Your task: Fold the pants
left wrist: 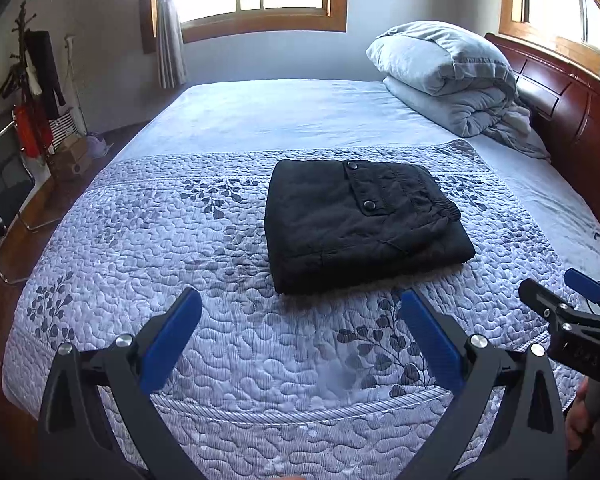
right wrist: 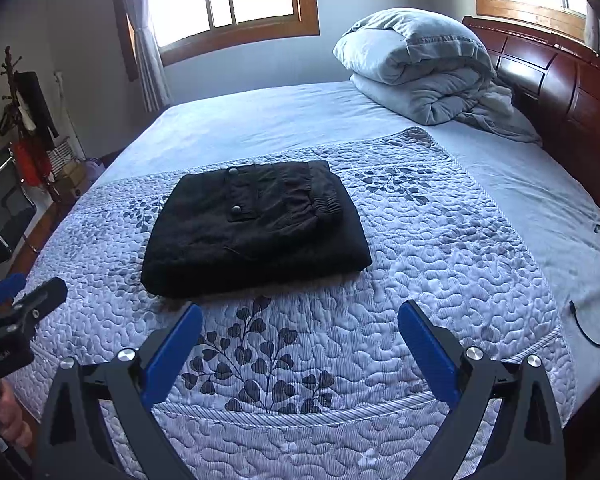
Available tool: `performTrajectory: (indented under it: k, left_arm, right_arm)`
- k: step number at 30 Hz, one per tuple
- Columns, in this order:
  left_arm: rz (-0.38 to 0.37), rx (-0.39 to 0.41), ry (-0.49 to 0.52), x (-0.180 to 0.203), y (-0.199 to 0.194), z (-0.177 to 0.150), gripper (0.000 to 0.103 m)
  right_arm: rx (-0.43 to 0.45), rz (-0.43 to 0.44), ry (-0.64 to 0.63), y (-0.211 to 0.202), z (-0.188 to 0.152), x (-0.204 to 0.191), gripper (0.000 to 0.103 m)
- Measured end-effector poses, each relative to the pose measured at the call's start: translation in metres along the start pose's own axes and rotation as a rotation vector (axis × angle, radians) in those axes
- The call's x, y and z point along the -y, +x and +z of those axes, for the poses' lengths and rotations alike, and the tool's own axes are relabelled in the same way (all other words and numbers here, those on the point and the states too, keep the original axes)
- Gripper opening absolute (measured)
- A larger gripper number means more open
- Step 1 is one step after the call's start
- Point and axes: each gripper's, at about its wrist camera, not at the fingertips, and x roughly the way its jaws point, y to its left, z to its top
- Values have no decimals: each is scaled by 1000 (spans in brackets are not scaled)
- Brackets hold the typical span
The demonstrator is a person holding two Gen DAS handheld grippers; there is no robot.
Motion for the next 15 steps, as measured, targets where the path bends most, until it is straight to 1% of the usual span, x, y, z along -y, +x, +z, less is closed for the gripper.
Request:
performTrajectory:
  k: [10, 15]
  left_arm:
    - [-6, -3, -11, -2, 5, 3, 100]
    - [-2, -20, -12, -3, 10, 2, 100]
  right_arm:
    - [-16, 8, -1, 8, -2, -2, 99]
    - [-21, -25, -20, 11, -1, -5, 99]
